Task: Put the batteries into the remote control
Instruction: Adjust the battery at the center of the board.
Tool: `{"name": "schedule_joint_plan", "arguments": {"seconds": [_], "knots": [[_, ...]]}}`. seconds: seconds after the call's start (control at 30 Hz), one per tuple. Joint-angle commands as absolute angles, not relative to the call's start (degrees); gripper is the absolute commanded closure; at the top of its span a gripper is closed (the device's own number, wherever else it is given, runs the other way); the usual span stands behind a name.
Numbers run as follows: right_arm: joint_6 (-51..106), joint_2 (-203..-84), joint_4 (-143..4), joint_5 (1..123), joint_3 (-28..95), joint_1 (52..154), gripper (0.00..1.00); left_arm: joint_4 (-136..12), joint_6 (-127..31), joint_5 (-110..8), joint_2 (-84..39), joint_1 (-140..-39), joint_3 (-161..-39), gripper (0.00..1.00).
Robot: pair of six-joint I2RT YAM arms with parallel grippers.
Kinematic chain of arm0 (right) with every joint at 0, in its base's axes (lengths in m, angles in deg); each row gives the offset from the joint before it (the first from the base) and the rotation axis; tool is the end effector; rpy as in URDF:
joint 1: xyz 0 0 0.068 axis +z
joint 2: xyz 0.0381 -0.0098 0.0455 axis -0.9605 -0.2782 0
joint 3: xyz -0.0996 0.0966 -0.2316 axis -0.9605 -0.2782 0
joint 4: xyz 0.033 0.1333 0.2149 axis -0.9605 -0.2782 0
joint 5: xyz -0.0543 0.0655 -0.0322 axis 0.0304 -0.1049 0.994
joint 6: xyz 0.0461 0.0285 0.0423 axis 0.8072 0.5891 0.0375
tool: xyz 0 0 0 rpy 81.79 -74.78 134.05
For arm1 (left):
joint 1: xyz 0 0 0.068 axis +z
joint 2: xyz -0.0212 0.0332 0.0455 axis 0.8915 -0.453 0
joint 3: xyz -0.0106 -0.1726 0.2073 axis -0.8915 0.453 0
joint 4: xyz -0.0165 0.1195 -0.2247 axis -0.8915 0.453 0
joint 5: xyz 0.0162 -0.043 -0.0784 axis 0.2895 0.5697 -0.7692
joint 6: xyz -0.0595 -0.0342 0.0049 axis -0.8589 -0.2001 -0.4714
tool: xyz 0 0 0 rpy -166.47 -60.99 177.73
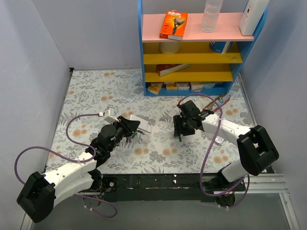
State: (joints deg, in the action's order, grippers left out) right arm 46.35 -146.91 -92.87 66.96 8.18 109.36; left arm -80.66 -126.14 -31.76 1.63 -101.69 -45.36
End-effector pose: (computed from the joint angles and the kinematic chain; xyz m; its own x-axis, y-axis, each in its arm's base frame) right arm 0.2381 0.1734 0.1805 -0.8811 -0.1027 -0.4617 -0.2487 0.9309 0.2675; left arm 0.1728 -0.1247 0.2073 -0.4733 -0.8795 -0.0498 -0.1664 0.1448 -0.9754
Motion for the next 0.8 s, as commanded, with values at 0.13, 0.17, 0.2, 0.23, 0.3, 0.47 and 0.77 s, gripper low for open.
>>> {"name": "schedule_joint_plan", "arguments": {"seconds": [0.13, 0.17, 0.2, 0.23, 0.3, 0.47, 0.77], "knots": [[41.36, -151.89, -96.25, 73.78, 8.50, 109.53, 0.46, -82.69, -128.87, -38.58, 5.20, -100.15, -42.55, 1.00], [41.36, -152.33, -96.34, 73.87, 8.32, 109.62, 0.48, -82.78, -128.96, -39.11, 5.02, -99.89, -42.46, 1.00], [41.27, -153.03, -96.00, 73.70, 7.97, 109.71, 0.50, -82.96, -128.96, -39.55, 5.11, -99.80, -42.20, 1.00], [41.09, -153.21, -95.73, 73.52, 7.71, 109.80, 0.51, -83.48, -128.87, -40.08, 5.02, -99.45, -42.02, 1.00], [40.74, -153.91, -95.38, 72.64, 7.18, 110.15, 0.58, -83.40, -129.05, -41.66, 4.76, -98.75, -41.84, 1.00], [38.29, -154.26, -96.17, 72.47, 7.88, 111.81, 0.80, -84.01, -129.14, -46.49, 4.32, -95.33, -40.88, 1.00], [27.92, -159.18, -98.54, 70.79, 14.21, 118.14, 0.82, -85.42, -128.26, -60.73, 1.86, -86.54, -39.65, 1.00]]}}
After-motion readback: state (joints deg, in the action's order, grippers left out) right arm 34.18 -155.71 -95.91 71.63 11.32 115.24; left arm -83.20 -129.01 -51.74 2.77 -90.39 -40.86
